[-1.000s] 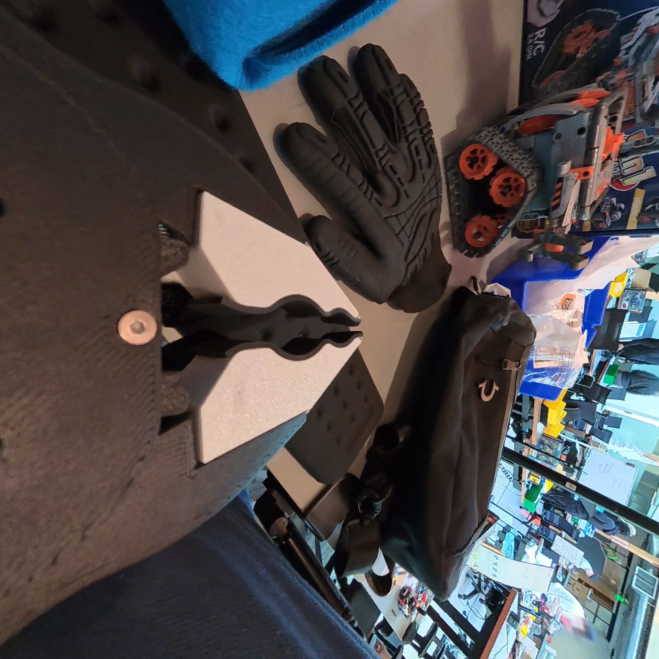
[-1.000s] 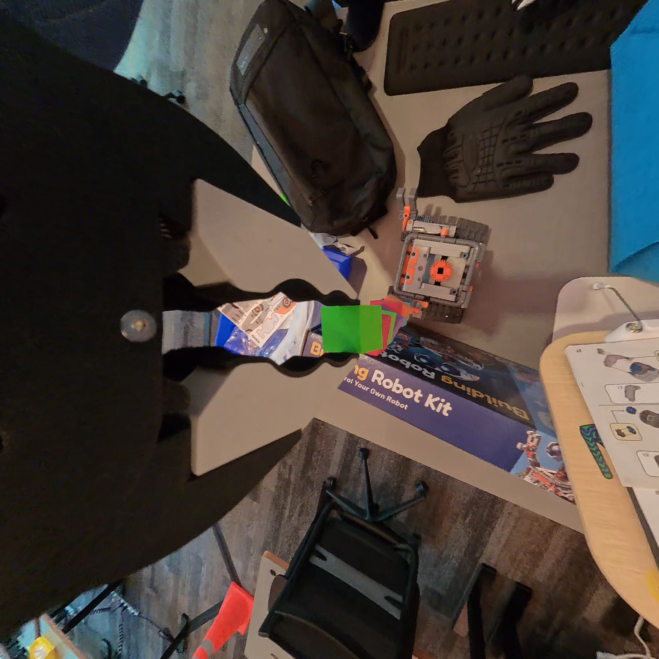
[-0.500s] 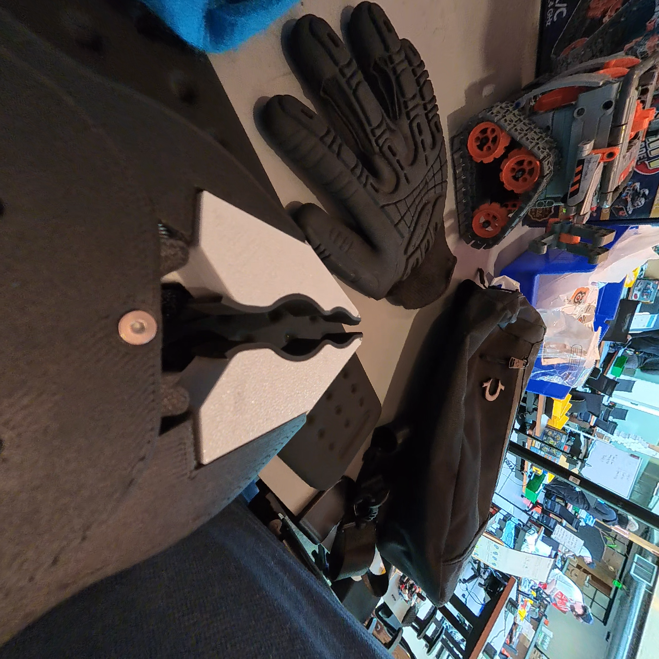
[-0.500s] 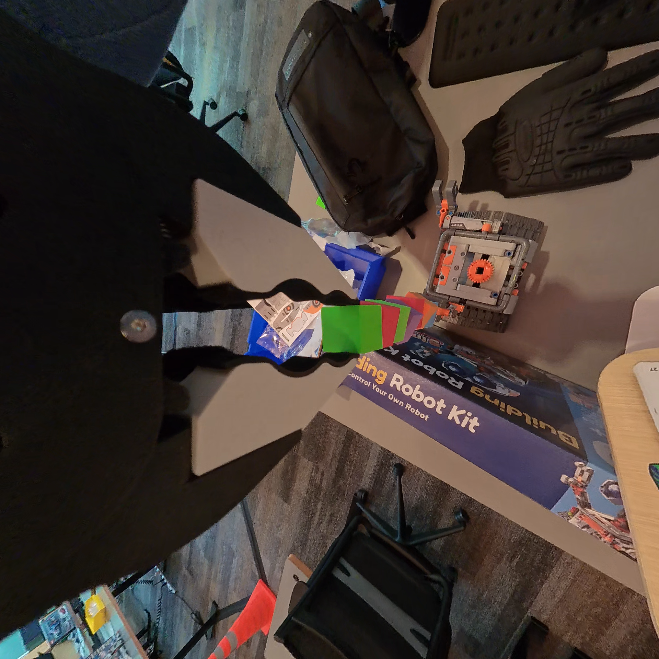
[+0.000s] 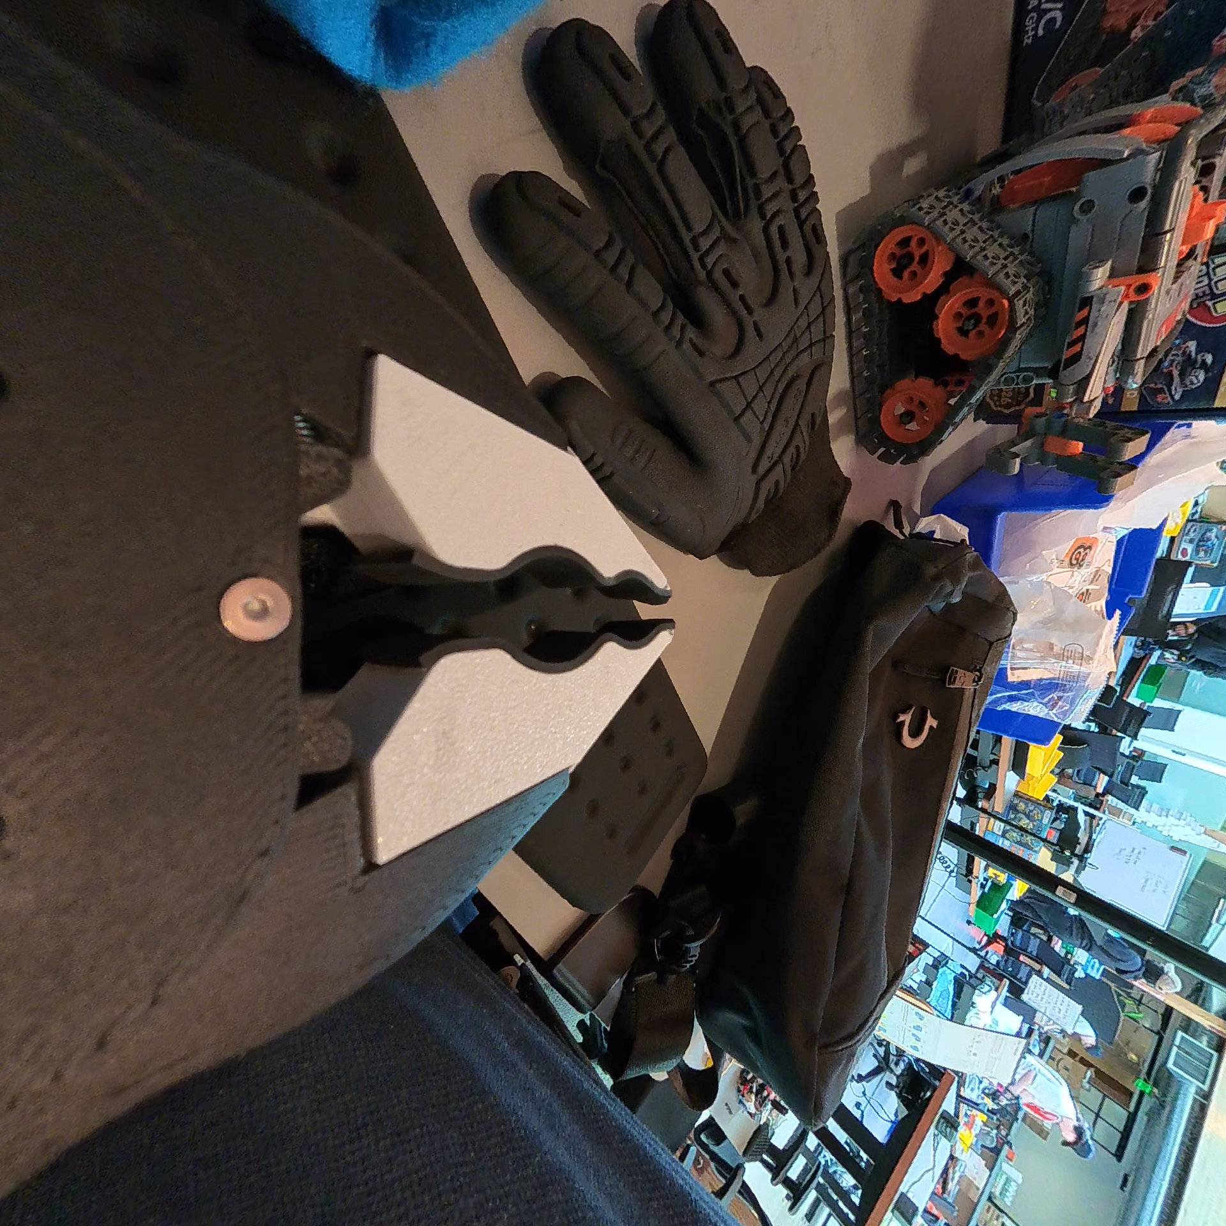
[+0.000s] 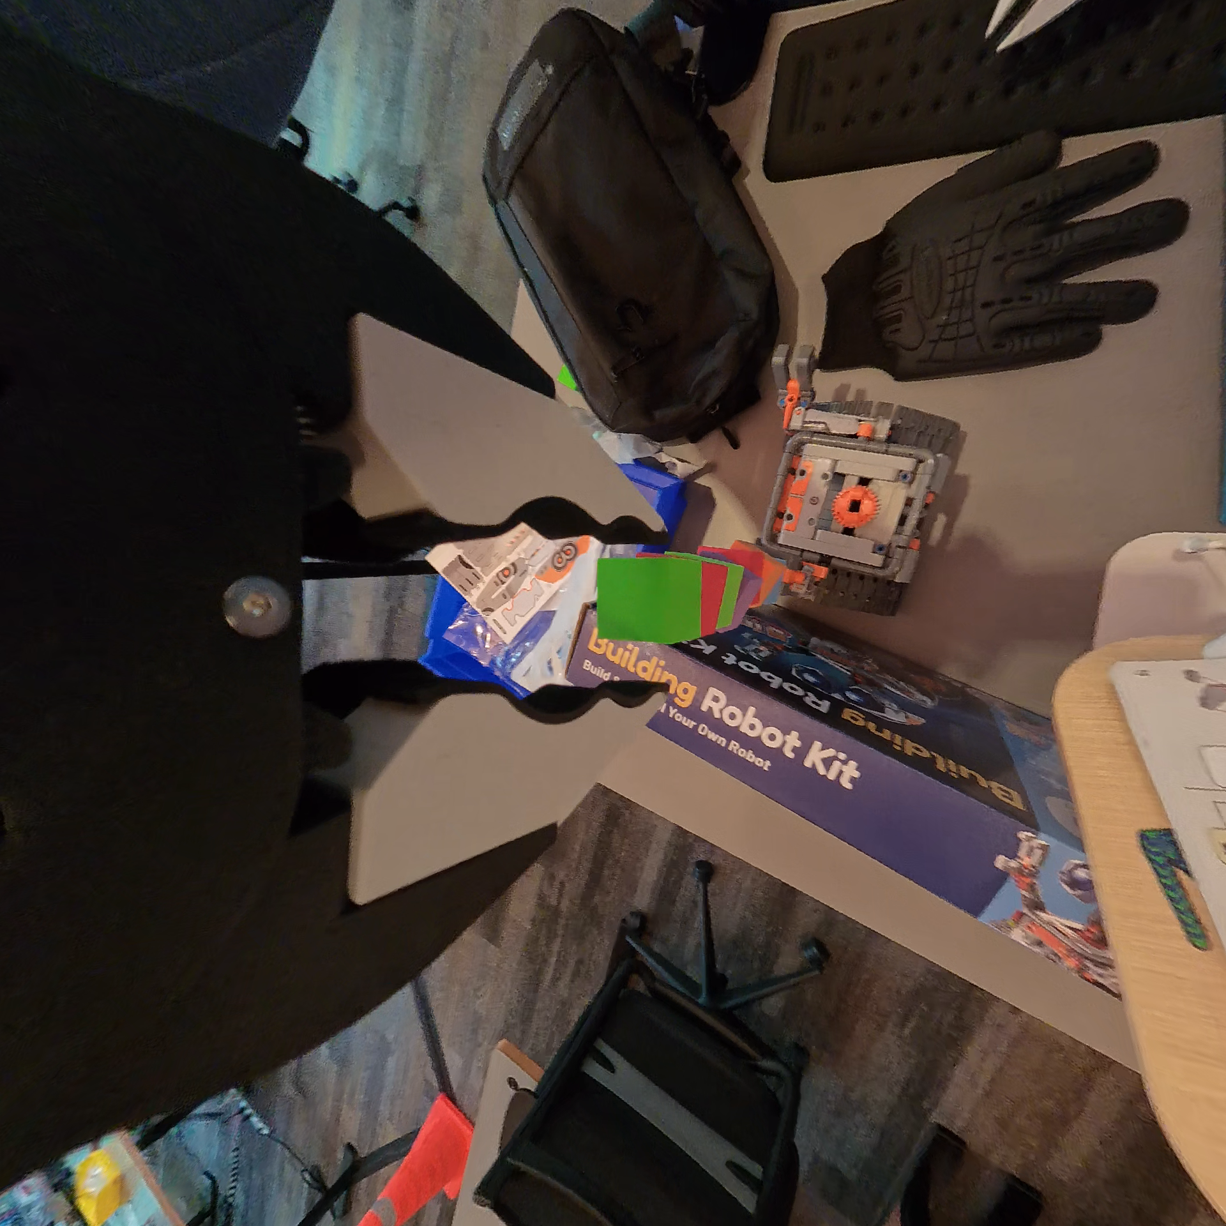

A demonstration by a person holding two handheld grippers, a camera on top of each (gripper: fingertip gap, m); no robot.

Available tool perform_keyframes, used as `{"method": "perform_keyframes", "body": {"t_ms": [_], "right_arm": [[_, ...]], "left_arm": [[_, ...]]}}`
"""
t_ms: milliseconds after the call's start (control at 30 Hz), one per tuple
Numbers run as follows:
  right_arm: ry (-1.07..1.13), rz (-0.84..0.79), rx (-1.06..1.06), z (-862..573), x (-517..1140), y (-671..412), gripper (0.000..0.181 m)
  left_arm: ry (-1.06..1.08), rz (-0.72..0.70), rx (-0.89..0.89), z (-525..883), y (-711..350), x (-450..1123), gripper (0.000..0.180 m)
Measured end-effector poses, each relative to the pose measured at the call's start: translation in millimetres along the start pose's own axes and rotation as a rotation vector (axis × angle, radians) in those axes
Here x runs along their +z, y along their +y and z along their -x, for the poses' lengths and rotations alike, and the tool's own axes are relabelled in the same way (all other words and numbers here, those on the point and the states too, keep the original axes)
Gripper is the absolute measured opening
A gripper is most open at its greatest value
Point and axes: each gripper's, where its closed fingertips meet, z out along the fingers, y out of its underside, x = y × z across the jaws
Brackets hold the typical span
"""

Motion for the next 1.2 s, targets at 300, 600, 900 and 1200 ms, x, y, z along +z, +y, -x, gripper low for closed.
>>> {"method": "perform_keyframes", "body": {"t_ms": [300, 600, 900, 1200], "right_arm": [[0.163, -0.359, -0.172, 62.9, -82.0, -37.1, 0.042], [-0.004, -0.506, -0.616, 250.8, -58.7, -113.8, 0.044], [-0.256, -0.617, -0.918, 444.6, 32.0, -200.5, 0.038], [-0.637, -0.668, -0.872, 560.6, 108.1, -260.3, 0.031]], "left_arm": [[-0.007, -0.053, 0.045, -7.1, -4.8, -19.8, 0.008], [-0.109, -0.015, 0.019, -43.0, 63.6, -144.3, 0.008], [-0.81, 0.332, -0.596, -69.9, 389.5, -383.1, 0.028], [-0.86, 0.495, -1.182, -214.3, 687.2, -422.9, 0.04]]}}
